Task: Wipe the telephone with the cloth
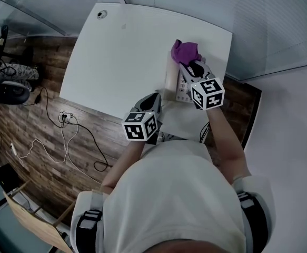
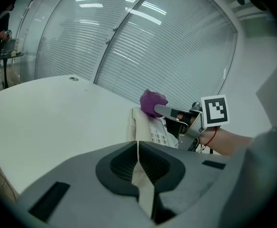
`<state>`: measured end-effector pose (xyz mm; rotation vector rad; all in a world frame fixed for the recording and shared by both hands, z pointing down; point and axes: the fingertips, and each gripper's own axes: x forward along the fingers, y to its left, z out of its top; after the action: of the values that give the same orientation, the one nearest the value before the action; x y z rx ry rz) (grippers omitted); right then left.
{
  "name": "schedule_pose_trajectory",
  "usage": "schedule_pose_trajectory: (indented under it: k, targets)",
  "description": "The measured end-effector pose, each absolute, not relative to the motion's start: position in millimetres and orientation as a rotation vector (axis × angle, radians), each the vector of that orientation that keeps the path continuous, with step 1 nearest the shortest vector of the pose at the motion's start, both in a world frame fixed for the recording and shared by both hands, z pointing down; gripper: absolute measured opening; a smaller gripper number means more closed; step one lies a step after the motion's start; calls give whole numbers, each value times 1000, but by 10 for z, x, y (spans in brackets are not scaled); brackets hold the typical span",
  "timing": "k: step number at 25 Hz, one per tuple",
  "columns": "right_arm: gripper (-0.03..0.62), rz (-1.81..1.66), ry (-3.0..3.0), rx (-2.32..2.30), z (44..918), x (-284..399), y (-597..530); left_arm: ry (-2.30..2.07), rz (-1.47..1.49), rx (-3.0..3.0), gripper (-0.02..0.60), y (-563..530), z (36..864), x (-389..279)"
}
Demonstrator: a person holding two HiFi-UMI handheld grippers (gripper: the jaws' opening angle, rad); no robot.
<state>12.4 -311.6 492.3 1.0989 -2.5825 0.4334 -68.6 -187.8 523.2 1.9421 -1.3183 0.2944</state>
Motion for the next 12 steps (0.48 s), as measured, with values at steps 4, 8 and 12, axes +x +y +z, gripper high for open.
schedule_pose_trajectory:
  k: [4, 8, 12]
  targets:
    - [104, 448, -2575, 1078, 5022, 82, -3161, -1310, 303, 1931, 31, -1892, 5298, -677]
    - [103, 475, -2573, 1068, 5094, 41, -3199, -1306, 308, 1922, 29, -1930, 5344, -683]
    - [104, 494, -2568, 1063, 5156, 33, -3203, -1298, 320, 1921, 29, -1940, 5390, -667]
